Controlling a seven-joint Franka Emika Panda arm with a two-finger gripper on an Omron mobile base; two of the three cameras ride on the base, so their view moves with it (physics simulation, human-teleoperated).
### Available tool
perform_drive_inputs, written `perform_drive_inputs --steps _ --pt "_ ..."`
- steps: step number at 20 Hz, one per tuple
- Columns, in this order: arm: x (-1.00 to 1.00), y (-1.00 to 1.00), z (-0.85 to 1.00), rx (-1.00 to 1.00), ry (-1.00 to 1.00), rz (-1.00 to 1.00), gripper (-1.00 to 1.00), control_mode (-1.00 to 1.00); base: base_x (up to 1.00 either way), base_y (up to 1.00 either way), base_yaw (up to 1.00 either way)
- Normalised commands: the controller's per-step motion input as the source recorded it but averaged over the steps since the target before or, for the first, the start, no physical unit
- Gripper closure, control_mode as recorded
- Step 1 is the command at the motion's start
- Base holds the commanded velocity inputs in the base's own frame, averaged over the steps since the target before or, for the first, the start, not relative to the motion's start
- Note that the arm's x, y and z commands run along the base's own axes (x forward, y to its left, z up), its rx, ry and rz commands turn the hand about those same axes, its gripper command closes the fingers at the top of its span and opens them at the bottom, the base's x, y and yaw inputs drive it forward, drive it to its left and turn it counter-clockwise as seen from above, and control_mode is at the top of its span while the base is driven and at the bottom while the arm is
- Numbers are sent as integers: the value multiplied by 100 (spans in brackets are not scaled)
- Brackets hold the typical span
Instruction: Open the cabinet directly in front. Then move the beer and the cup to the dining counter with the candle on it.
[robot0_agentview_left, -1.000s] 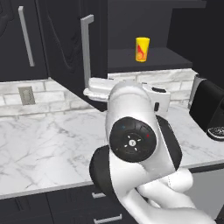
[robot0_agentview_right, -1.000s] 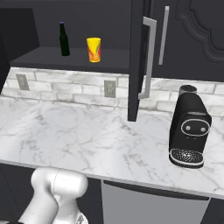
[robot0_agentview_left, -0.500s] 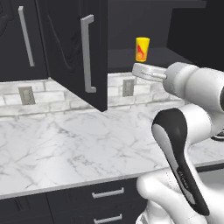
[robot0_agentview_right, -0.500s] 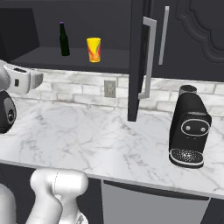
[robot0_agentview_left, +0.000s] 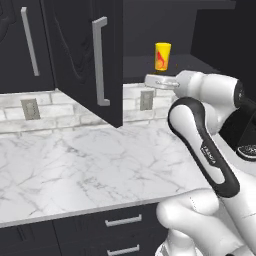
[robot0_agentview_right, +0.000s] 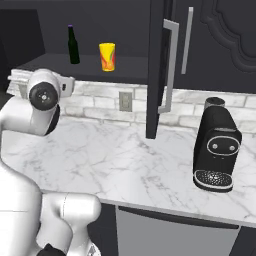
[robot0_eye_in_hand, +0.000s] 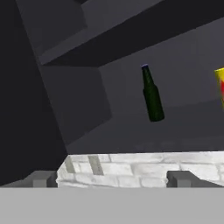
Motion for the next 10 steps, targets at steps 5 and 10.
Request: perform_drive_inputs --steps 5,10 --pt "23 100 -10 0 0 34 -100 -100 0 0 0" --pt "0 100 0 0 8 44 -100 -100 0 0 0"
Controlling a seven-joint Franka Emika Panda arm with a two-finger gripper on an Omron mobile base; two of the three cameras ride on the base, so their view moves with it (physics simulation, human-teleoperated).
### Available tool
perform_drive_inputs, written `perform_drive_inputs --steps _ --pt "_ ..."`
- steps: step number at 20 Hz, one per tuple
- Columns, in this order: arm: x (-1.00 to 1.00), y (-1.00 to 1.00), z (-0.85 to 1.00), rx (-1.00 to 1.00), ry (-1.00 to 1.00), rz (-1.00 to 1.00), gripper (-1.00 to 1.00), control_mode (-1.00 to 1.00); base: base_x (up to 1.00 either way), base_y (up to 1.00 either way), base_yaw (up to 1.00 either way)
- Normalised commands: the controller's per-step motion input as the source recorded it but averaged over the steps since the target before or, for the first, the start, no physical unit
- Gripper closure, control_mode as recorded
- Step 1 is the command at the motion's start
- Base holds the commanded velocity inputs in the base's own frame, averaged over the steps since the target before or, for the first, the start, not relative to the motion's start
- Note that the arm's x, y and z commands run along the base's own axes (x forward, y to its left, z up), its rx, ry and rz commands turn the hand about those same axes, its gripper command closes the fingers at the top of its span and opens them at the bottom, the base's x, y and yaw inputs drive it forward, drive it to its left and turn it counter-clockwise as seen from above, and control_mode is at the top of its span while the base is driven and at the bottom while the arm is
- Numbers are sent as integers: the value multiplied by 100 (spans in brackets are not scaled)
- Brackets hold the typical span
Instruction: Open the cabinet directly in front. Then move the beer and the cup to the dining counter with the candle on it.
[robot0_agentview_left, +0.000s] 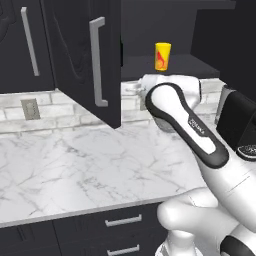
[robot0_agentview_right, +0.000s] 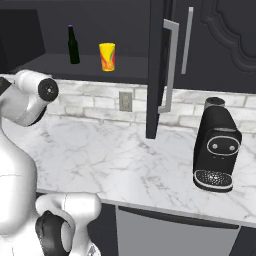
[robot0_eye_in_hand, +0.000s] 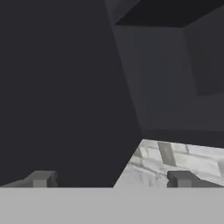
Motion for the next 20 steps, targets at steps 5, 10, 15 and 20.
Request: perform_drive_inputs --steps 5,10,15,20 --pt "0 100 0 -2 4 42 -100 -100 0 0 0" --pt "-5 100 -3 -2 0 34 -100 -100 0 0 0" --pt "-1 94 -7 -2 -3 0 -100 -100 0 0 0" --pt "0 0 1 0 0 -5 -100 -100 0 0 0"
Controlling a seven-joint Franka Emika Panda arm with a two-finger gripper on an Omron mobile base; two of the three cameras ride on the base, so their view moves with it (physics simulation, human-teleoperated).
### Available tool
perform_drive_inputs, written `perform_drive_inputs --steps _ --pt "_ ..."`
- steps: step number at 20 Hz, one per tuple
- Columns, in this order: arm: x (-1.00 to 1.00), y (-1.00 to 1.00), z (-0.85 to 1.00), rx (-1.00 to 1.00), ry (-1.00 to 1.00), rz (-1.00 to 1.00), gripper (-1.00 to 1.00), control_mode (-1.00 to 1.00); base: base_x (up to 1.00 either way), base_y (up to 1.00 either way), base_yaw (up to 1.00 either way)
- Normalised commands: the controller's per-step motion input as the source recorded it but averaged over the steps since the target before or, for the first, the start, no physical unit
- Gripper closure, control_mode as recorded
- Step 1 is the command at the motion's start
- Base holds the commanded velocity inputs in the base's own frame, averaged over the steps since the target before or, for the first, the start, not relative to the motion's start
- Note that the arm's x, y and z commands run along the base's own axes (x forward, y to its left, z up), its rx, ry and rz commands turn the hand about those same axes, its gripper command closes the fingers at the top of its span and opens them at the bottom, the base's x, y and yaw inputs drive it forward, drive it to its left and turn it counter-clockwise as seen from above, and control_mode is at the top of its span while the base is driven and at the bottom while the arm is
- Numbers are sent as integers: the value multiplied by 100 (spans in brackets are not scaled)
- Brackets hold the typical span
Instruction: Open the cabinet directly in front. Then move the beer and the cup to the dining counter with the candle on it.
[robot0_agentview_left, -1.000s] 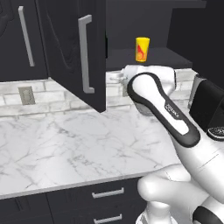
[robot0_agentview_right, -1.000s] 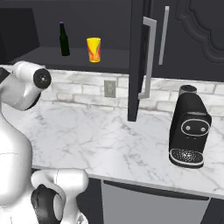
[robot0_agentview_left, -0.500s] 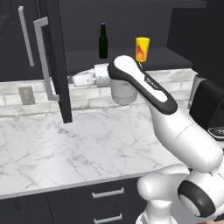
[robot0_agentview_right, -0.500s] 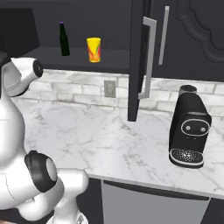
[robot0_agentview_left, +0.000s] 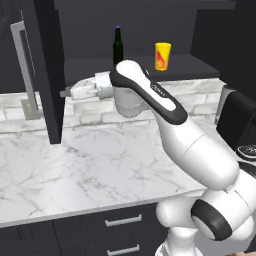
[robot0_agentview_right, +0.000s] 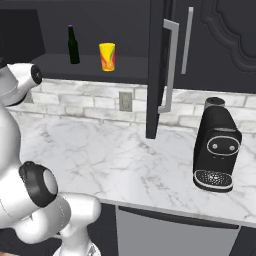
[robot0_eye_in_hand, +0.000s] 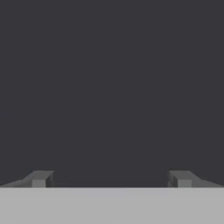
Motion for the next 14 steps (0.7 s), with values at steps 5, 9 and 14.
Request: perform_drive_inputs --steps 5,9,14 --pt "0 -73 5 0 0 -50 -100 -100 0 0 0" --pt "0 -89 2 -4 0 -70 -100 -100 0 0 0" --pt "0 -63 3 -17 0 -75 -100 -100 0 0 0"
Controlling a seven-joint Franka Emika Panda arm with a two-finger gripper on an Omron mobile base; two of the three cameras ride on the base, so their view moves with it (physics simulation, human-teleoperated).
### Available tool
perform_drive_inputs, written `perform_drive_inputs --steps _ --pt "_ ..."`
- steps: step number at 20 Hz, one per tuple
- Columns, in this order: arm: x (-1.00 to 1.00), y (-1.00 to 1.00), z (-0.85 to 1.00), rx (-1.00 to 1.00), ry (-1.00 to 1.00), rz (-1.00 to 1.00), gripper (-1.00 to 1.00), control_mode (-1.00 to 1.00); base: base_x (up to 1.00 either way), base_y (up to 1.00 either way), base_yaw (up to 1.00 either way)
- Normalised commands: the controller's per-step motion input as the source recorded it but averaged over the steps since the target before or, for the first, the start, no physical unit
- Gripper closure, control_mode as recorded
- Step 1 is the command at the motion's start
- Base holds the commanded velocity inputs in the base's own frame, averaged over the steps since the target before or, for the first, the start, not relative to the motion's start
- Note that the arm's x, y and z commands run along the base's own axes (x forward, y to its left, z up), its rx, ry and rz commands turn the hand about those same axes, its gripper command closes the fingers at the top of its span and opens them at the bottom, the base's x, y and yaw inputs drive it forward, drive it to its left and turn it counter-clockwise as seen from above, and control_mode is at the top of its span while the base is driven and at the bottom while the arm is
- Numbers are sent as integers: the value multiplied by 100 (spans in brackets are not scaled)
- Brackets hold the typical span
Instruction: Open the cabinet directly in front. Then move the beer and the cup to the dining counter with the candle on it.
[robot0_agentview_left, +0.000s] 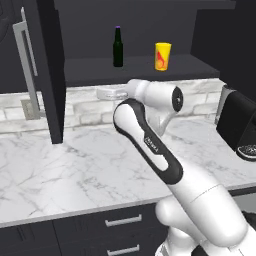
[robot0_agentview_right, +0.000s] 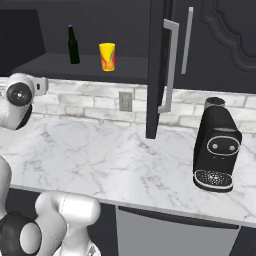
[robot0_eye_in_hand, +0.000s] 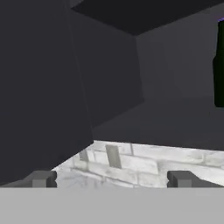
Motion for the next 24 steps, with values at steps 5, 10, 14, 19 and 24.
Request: perform_drive_inputs --steps 5,10,14,19,24 --pt "0 -64 38 -28 6 -70 -100 -100 0 0 0" --pt "0 -63 45 -30 22 -57 -100 -100 0 0 0" --pt "0 -34 44 -27 27 -37 -100 -100 0 0 0" --pt "0 0 2 -4 2 -2 -100 -100 0 0 0" --pt "5 -12 1 1 12 5 -100 -100 0 0 0"
